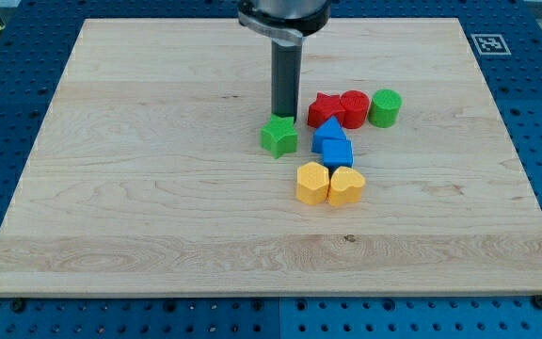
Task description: Push the green star left to the blue cube
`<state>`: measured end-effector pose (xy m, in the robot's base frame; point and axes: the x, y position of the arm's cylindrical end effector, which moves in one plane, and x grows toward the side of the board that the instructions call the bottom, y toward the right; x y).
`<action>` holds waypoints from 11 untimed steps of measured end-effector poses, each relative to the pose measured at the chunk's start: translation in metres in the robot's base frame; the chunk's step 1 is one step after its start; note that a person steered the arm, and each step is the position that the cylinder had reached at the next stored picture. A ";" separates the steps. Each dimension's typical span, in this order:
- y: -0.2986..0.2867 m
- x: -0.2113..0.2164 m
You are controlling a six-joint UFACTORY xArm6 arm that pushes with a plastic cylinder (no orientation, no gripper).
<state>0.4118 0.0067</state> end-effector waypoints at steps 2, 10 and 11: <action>-0.026 0.023; -0.061 0.019; -0.081 0.054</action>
<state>0.4655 -0.0744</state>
